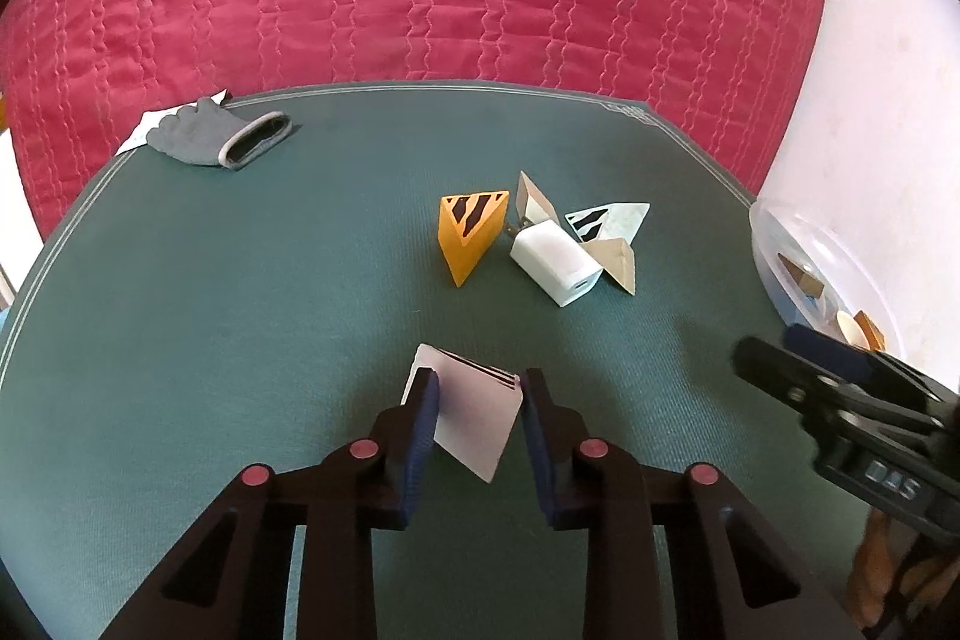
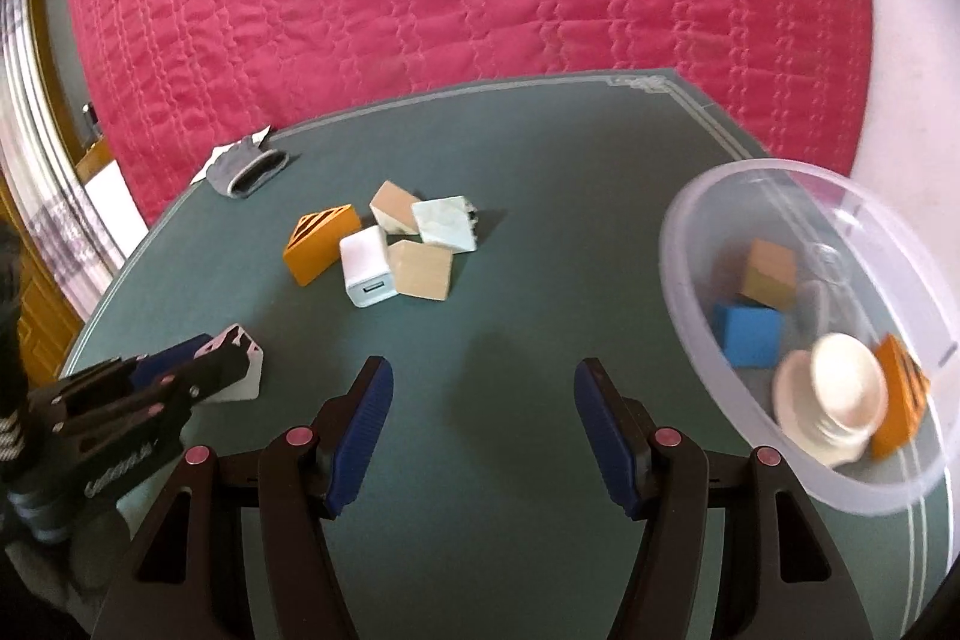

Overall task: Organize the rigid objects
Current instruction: 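Grasp the black-white striped triangle with the left gripper and lift it, then grasp the tan wooden cube with the right gripper while the left holds the striped triangle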

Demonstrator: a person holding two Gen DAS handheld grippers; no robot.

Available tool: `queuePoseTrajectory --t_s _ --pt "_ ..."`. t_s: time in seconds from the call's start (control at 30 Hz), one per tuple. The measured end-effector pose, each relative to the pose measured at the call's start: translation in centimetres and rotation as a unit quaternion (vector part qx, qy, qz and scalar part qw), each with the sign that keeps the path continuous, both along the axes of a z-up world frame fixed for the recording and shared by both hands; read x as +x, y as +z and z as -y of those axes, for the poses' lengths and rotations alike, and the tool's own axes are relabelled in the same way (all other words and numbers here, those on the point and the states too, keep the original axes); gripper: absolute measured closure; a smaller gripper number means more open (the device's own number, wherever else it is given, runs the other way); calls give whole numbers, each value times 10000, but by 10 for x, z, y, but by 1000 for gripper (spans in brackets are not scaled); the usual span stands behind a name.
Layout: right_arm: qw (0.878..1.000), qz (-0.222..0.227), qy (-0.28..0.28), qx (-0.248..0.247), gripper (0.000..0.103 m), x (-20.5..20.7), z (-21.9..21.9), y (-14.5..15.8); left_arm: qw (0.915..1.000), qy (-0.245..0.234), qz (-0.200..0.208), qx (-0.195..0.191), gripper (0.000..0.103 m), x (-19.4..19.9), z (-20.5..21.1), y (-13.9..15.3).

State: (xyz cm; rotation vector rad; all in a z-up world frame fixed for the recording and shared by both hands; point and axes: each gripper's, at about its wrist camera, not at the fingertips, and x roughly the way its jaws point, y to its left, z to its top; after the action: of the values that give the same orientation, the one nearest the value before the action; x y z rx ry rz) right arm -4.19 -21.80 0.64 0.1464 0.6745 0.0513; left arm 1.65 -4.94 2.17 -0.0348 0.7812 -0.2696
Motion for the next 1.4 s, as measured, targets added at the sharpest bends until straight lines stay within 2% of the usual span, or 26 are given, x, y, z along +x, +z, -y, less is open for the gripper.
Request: queuePoseTrajectory --t_s 0.43,0.67,0.73,0.8,0.9,1.03,1.4 --pt "9994 -274 -16 192 39 66 -10 -5 9994 240 -211 -107 72 -5 -20 -7" --pt "9978 -372 217 509 42 94 -19 -10 9986 409 -304 -121 62 -10 -34 -13" --pt "9979 -303 312 483 47 96 -23 -9 9985 441 -312 -128 59 -11 -37 -14" --pt "9980 -255 416 403 59 94 -29 -7 9982 470 -328 -147 56 -11 -38 -14" --pt "9982 -203 497 266 68 89 -36 -5 9980 503 -328 -187 48 -11 -40 -14" --pt "9979 -233 528 289 68 80 -36 -6 9979 523 -310 -200 41 -10 -40 -13" --pt "9984 -231 476 189 68 43 -24 -11 9982 486 -340 123 41 -6 -23 -13"
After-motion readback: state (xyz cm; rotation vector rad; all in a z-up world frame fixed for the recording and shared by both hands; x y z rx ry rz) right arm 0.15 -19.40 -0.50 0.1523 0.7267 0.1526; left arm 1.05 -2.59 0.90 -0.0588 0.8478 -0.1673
